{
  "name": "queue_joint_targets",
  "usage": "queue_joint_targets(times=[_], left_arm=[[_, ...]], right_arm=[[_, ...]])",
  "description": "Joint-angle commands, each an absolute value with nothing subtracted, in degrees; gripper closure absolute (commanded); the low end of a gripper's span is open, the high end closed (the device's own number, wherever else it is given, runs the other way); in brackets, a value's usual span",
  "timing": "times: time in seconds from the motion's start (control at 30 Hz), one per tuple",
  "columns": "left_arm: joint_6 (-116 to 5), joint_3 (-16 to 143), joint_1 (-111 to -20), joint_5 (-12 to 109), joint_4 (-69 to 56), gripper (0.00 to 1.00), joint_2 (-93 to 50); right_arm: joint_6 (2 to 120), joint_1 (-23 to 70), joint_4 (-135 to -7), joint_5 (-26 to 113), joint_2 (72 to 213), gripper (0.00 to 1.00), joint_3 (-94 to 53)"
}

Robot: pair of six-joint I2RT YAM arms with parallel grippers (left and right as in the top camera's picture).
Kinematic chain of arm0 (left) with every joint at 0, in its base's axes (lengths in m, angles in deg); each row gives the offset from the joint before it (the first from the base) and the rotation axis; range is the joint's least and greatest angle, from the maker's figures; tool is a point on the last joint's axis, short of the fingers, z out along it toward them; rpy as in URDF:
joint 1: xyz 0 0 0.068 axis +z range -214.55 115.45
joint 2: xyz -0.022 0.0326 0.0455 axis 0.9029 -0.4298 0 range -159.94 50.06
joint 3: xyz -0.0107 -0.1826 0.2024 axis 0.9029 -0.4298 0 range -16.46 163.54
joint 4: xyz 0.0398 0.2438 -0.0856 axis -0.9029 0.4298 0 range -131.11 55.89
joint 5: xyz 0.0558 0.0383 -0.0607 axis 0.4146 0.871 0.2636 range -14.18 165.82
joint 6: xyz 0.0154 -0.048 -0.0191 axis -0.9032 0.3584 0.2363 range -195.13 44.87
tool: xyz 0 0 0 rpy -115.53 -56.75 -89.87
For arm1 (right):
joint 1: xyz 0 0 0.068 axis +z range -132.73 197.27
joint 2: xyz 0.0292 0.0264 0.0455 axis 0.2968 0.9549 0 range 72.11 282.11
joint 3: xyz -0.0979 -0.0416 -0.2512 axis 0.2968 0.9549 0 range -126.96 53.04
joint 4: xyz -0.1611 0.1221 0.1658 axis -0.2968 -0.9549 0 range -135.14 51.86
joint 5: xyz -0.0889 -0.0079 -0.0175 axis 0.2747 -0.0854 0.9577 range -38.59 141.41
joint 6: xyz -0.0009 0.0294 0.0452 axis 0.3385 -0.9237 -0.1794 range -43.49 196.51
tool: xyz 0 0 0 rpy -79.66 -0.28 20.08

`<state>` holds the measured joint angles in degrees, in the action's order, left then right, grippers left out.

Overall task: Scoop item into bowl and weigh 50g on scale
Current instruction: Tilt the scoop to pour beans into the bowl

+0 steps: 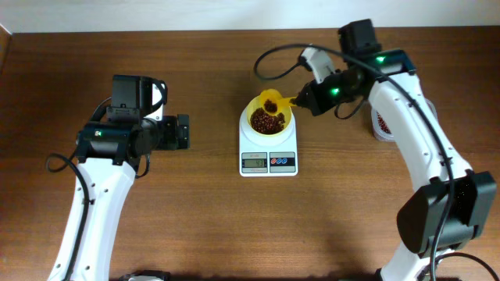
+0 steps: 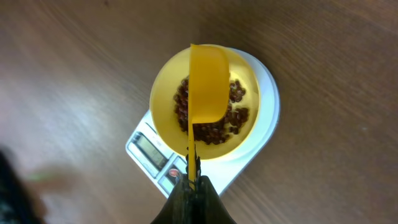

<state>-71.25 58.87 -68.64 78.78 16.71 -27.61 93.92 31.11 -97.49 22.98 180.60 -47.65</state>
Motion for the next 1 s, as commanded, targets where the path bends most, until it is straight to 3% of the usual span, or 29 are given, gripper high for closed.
queue_joint_targets(times=[0.0,0.97], left_arm=[[-71.55,59.11,-68.40,78.56,16.65,0.01,-27.06],[-71.55,59.11,-68.40,78.56,16.65,0.01,-27.06]], right_arm=[[97.33,34.59,-97.38,31.79,181.34,0.96,-47.47],[101.59,34.94,-97.60,33.89,179.68,0.96,-49.42]])
